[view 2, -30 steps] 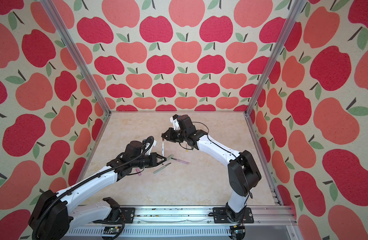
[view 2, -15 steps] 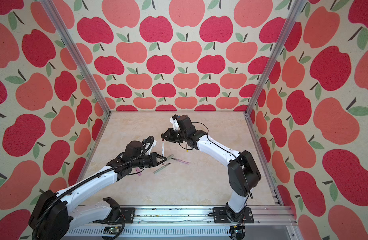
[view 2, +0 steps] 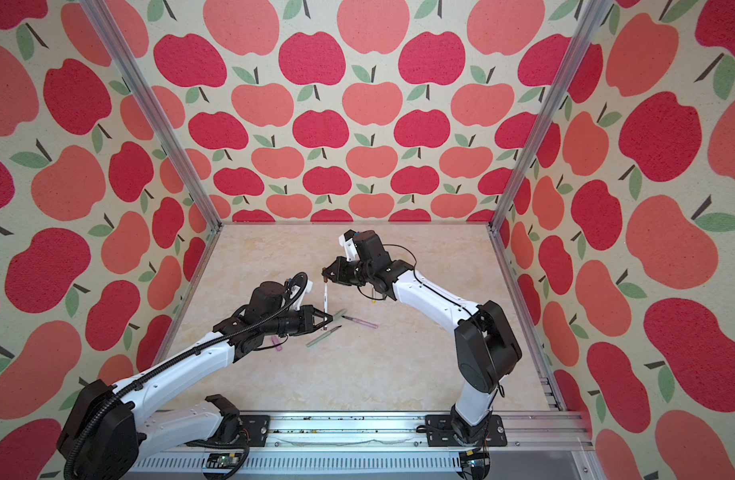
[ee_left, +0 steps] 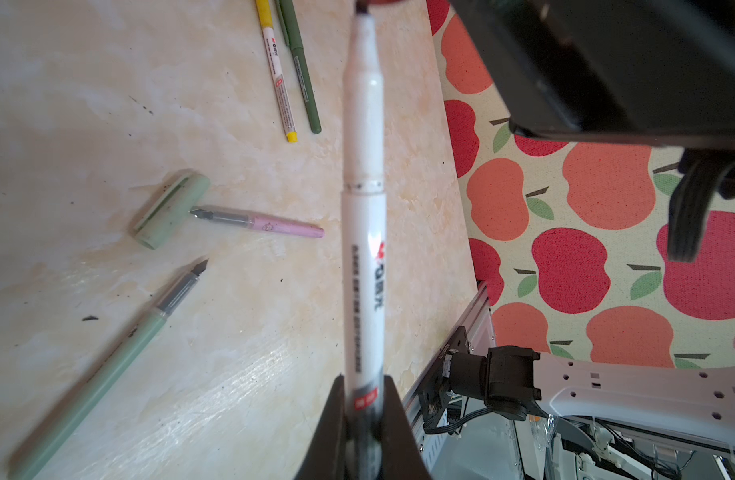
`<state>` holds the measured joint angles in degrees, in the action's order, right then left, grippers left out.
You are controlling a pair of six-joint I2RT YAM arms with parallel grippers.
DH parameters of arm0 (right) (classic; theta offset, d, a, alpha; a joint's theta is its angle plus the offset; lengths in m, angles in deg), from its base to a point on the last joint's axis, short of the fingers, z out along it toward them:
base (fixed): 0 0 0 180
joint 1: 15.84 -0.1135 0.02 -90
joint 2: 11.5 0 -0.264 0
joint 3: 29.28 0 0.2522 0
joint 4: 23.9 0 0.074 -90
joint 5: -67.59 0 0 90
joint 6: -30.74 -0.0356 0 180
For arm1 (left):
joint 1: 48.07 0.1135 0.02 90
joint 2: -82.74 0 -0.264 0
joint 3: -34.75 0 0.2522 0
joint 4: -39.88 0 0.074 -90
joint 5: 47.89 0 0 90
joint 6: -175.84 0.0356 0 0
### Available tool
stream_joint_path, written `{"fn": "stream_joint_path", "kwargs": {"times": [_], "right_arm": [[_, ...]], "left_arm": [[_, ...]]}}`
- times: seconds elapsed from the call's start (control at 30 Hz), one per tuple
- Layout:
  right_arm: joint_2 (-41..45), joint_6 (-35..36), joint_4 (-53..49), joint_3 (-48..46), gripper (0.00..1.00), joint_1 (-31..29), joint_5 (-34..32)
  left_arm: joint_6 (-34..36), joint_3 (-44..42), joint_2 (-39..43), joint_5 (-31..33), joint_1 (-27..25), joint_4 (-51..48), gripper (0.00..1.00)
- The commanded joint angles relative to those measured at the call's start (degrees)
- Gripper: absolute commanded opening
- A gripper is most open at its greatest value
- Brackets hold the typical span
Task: Insert the pens into the pen caps
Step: 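Hold the brown cap above the white marker tip with the right gripper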
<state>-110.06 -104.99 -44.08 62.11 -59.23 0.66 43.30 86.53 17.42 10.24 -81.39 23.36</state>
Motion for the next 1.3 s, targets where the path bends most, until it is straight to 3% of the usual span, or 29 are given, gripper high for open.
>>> {"fn": "stream_joint_path", "kwargs": {"times": [0.0,1.27], "right_arm": [[0.48,1.79,-0.97,-1.16,0.07,-0.28,-0.48],[-0.89,0.38,2.89,1.65,0.06,1.12,-0.57]], "left_arm": [[-0.08,2.06,0.35,0.68,-0.22,1.36,0.00],[-1.05,0.41,-0.96,-0.73,-0.61,3.56,0.00]]}}
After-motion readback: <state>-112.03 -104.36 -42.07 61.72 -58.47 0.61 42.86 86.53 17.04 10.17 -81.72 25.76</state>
